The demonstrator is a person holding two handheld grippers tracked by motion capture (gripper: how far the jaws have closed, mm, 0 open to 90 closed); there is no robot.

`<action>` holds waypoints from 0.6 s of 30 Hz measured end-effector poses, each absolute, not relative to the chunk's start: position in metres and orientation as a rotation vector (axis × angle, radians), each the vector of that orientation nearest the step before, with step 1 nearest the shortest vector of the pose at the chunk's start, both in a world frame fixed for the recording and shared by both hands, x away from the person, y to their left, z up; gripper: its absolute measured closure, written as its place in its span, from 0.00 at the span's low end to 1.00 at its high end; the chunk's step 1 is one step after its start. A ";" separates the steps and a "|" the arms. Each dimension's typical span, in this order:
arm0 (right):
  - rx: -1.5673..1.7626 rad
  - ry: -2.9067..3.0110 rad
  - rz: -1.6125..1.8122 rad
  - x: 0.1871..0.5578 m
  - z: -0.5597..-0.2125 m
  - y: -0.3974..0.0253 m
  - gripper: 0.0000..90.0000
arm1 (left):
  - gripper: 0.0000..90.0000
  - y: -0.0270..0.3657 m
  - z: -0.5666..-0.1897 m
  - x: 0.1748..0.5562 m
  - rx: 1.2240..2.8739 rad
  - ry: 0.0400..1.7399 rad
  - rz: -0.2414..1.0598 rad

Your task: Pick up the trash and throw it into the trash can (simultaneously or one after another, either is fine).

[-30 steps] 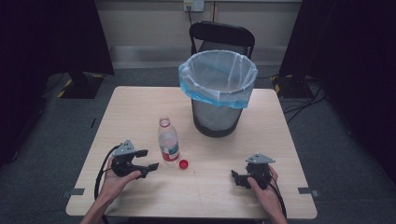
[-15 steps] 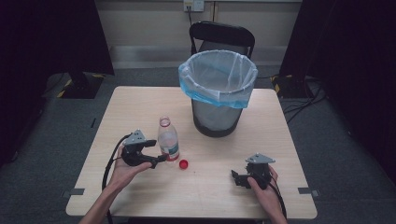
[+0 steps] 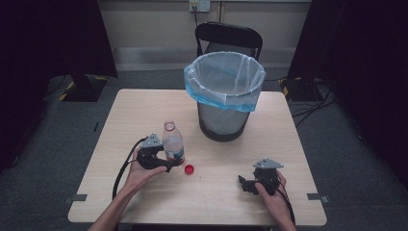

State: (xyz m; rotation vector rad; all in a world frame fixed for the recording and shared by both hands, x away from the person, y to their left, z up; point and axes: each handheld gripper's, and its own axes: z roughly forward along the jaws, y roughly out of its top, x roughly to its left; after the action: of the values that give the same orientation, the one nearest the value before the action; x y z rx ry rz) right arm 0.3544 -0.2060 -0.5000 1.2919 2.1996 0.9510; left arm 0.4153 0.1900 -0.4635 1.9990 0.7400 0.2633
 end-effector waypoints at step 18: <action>1.292 2.200 0.951 0.354 -0.500 -0.206 0.13 | 0.30 0.182 -0.469 0.423 1.958 0.777 0.285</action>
State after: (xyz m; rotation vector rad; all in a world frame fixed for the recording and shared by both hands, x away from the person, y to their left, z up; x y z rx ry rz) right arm 0.3543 -0.2060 -0.5000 1.2922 2.1997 0.9511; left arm 0.4228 0.1822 -0.4685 1.9583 0.7769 0.2850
